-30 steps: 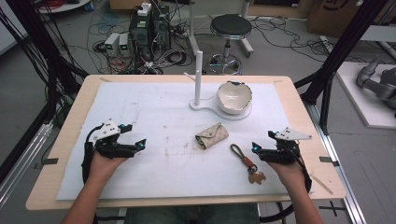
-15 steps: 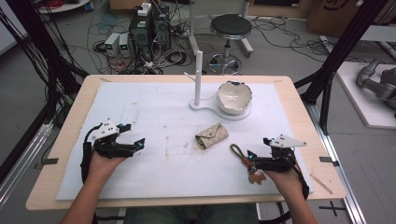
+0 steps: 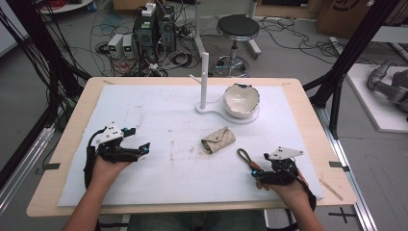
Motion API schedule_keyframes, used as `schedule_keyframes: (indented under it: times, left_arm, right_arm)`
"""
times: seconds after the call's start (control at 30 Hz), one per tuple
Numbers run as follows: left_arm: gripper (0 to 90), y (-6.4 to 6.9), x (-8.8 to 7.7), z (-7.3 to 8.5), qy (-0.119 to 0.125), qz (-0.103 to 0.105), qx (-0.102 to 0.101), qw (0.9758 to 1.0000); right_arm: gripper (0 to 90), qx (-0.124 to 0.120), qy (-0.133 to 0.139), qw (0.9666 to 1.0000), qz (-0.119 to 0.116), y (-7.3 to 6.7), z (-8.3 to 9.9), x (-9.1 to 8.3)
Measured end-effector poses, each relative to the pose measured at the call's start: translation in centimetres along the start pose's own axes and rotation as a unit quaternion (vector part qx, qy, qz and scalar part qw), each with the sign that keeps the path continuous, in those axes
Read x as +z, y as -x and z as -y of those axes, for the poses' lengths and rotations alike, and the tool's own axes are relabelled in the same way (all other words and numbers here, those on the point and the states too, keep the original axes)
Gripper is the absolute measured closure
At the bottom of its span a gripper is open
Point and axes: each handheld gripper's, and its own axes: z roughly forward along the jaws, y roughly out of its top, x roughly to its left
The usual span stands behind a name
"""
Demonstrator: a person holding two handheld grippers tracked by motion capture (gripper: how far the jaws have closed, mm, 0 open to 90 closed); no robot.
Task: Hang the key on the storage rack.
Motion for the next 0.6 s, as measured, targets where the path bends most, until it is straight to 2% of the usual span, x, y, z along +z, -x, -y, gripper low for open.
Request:
schedule_keyframes:
  times: [0.1, 0.13, 0.33, 0.6]
  left_arm:
    - [16.3, 0.09, 0.04, -0.02, 0.0, 0.002, 0.002, 1.0]
    - [16.3, 0.1, 0.05, -0.01, 0.0, 0.002, 0.002, 1.0]
    - [16.3, 0.09, 0.2, 0.06, -0.004, 0.003, 0.0, 1.0]
    - [16.3, 0.1, 0.29, 0.09, -0.006, 0.005, 0.003, 1.0]
  right_arm:
    - [30.8, 0.003, -0.005, 1.0, -0.003, 0.13, 0.08, 0.17]
    - [34.4, 0.0, -0.01, 0.9999, -0.009, 0.16, 0.09, 0.27]
    - [42.2, -0.01, -0.024, 0.9994, -0.022, 0.18, 0.11, 0.73]
    - [50.1, -0.005, -0.027, 0.9991, -0.032, 0.43, 0.12, 0.85]
